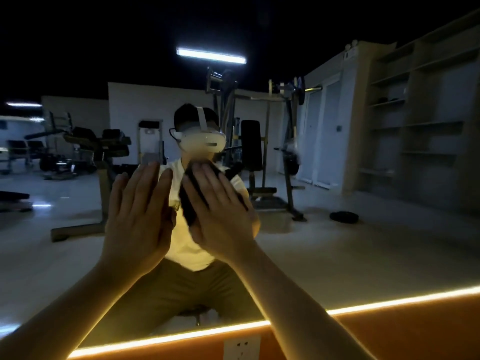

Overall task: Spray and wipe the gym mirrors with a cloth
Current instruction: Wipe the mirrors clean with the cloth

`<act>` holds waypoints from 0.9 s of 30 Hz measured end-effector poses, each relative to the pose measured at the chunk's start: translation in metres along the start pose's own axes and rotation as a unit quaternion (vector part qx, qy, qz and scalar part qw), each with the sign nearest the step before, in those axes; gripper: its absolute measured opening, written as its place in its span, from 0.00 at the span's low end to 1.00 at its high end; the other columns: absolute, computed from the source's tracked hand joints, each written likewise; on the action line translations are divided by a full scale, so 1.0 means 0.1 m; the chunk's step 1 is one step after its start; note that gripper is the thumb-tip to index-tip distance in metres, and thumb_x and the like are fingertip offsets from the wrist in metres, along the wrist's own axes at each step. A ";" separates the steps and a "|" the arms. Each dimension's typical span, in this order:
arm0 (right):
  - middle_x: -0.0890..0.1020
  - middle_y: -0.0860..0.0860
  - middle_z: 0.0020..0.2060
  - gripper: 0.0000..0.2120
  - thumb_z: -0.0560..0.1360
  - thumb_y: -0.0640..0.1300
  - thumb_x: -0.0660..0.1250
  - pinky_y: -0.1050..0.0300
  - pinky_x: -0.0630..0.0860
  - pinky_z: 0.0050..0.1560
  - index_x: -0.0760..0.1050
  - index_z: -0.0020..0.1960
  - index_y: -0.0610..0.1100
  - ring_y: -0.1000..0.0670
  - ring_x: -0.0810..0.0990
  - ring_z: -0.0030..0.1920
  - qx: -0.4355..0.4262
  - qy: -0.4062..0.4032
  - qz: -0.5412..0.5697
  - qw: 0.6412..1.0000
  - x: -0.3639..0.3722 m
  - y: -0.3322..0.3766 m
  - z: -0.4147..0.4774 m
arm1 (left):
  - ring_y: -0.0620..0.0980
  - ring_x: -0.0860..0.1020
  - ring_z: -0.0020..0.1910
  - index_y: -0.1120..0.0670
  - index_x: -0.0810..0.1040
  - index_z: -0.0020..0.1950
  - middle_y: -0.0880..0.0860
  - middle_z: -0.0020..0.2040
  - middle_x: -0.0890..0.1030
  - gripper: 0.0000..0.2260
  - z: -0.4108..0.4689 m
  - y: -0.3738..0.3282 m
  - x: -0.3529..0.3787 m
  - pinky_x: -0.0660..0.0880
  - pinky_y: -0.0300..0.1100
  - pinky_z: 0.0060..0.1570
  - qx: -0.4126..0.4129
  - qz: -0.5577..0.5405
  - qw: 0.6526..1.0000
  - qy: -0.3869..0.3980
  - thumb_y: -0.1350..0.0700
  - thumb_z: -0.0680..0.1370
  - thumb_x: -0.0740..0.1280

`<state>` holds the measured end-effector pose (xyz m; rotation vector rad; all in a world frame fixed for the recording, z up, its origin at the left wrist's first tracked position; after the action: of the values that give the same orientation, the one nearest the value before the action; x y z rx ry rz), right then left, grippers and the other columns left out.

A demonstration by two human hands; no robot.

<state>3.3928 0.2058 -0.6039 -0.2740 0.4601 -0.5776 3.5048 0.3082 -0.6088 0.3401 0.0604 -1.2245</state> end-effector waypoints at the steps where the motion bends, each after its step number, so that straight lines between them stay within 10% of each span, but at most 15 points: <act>1: 0.49 0.41 0.83 0.36 0.81 0.53 0.62 0.45 0.41 0.82 0.52 0.83 0.42 0.43 0.44 0.83 0.021 0.004 -0.008 1.000 -0.03 -0.19 -0.04 | 0.65 0.58 0.82 0.63 0.64 0.81 0.66 0.82 0.60 0.31 0.07 0.01 0.00 0.58 0.69 0.76 0.004 0.005 1.000 -0.003 0.50 0.82 0.64; 11: 0.56 0.35 0.81 0.33 0.81 0.48 0.47 0.34 0.57 0.78 0.52 0.83 0.36 0.35 0.55 0.81 0.453 -0.122 -0.004 0.883 -0.56 -1.77 -0.25 | 0.64 0.54 0.84 0.61 0.60 0.83 0.64 0.84 0.55 0.37 0.26 0.01 0.04 0.55 0.68 0.78 0.010 0.038 0.999 0.032 0.39 0.82 0.60; 22: 0.54 0.41 0.83 0.34 0.82 0.51 0.58 0.42 0.49 0.82 0.53 0.84 0.42 0.43 0.48 0.83 -0.021 0.018 -0.031 0.999 -0.42 -0.47 0.77 | 0.63 0.58 0.83 0.63 0.63 0.82 0.66 0.82 0.61 0.30 0.94 0.19 -0.30 0.50 0.61 0.82 0.052 0.044 0.998 -0.007 0.48 0.84 0.59; 27: 0.52 0.40 0.83 0.34 0.82 0.53 0.51 0.39 0.59 0.80 0.49 0.84 0.42 0.40 0.52 0.83 0.173 -0.007 -0.072 0.982 -0.76 -1.64 0.58 | 0.64 0.58 0.83 0.62 0.62 0.82 0.65 0.82 0.60 0.33 1.33 0.28 -0.32 0.49 0.62 0.81 0.056 0.062 0.996 -0.015 0.42 0.84 0.56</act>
<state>3.2895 0.1254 -0.4667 0.0215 0.3201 -0.7841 3.5013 0.3076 -0.4694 0.4183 -0.0545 -1.1113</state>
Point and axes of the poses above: each hand's wrist, its own z-axis towards the middle knuckle, its own x-axis out of the palm, y = z × x, the point moved 6 cm from there along z, towards the middle knuckle
